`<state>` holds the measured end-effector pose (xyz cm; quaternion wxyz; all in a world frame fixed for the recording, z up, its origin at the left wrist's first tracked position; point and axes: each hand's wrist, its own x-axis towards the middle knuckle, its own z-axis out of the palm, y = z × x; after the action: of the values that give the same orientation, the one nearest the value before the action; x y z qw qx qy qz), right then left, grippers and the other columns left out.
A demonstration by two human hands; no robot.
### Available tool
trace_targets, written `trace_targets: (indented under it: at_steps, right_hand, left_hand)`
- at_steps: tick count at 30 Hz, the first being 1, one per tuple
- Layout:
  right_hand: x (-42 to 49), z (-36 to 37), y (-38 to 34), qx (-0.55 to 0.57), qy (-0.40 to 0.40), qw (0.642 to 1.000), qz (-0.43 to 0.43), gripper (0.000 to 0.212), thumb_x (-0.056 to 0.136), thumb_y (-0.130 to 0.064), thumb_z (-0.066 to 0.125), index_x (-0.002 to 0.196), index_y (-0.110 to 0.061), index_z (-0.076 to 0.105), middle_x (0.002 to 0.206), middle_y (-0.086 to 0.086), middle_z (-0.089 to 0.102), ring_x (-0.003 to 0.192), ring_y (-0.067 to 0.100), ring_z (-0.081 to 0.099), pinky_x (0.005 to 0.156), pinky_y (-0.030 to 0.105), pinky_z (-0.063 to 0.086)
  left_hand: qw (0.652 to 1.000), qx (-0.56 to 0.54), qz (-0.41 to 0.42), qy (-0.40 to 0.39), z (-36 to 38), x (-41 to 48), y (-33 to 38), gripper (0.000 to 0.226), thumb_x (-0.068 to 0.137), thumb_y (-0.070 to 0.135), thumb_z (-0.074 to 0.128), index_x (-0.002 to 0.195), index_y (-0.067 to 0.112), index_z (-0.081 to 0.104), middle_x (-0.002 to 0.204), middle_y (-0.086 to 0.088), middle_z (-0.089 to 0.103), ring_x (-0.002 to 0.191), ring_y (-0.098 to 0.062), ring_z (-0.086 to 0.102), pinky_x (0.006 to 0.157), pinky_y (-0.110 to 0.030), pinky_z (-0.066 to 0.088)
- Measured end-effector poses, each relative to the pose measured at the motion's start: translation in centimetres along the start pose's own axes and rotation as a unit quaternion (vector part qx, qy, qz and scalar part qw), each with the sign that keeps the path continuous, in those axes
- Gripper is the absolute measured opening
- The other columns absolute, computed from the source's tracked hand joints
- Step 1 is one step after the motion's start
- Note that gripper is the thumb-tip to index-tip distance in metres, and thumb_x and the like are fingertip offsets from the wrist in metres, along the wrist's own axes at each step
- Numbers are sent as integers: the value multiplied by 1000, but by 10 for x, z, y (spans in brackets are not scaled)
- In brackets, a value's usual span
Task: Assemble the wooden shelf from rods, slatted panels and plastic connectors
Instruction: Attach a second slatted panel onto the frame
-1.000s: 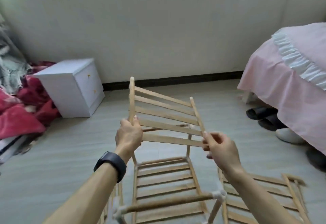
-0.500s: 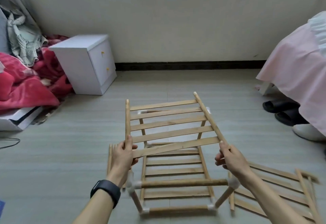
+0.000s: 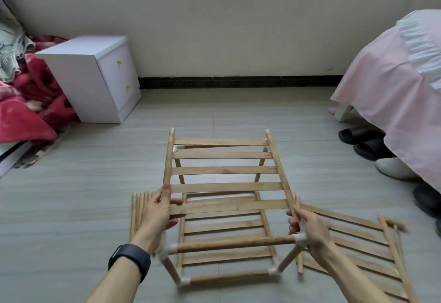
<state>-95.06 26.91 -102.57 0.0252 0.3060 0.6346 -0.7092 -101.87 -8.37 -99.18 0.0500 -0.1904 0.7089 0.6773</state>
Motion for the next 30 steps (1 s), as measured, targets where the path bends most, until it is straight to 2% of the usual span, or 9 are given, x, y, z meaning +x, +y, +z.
trace_targets:
  at_steps: [3,6,11,15,18,24,26,28,30]
  right_hand:
    - [-3,3,-3,-11,18,1000,-23,36,107,-22,42,93,3,64,59,3,50,54,17,47,53,32,42]
    - [-7,5,-2,-23,30,999,-15,35,107,-23,40,87,-2,61,57,2,49,55,18,46,56,36,44]
    - [-10,11,-2,-133,69,988,-46,42,107,-30,30,77,-13,53,53,-2,47,57,20,46,66,44,46]
    - [-13,12,-1,-285,104,948,-98,67,104,-59,29,66,-13,59,57,4,60,57,22,57,55,32,39]
    - [-12,12,1,-359,112,920,-110,75,101,-67,24,69,-10,61,69,10,66,68,24,62,57,32,41]
    - [-14,13,-5,-442,119,881,-119,70,100,-68,13,70,-21,56,70,5,65,68,22,61,59,32,44]
    - [-14,12,-8,-479,125,862,-108,73,99,-68,10,74,-19,58,73,5,66,71,24,62,65,35,49]
    - [-14,13,-8,-505,133,847,-98,75,100,-67,7,82,-17,60,81,8,68,79,27,63,74,40,52]
    - [-13,14,-8,-515,140,840,-94,81,100,-66,6,96,-14,68,92,13,70,89,33,64,81,43,52]
  left_hand:
    - [1000,0,-12,-2,-1,2,-1,62,91,65,48,129,17,62,86,3,78,71,-17,76,49,-22,52]
    - [1000,2,-19,-17,-1,2,-2,64,90,65,50,130,16,60,88,1,78,74,-20,77,49,-23,53]
    - [999,15,-16,-33,1,-2,-1,61,88,65,51,126,18,60,88,-1,78,75,-21,77,52,-24,55]
    - [999,16,-20,-38,1,-5,-1,59,89,62,51,126,18,60,92,-3,78,72,-19,76,53,-24,56]
    - [998,7,-32,-46,0,-4,1,57,93,58,52,131,16,59,95,-7,77,71,-19,76,53,-24,57]
    - [994,-18,-77,-70,-4,-2,7,47,97,52,55,128,16,60,100,-6,77,76,-26,76,52,-27,58]
    - [991,-22,-98,-85,-8,0,6,41,100,45,56,126,14,61,102,-8,77,79,-28,76,59,-32,60]
    - [985,-38,-134,-98,-14,-2,1,37,101,38,58,124,9,62,95,-10,79,82,-30,77,64,-35,63]
    - [971,-98,-187,-115,-21,-8,-5,38,100,32,61,122,1,61,90,-17,77,85,-33,76,68,-36,63]
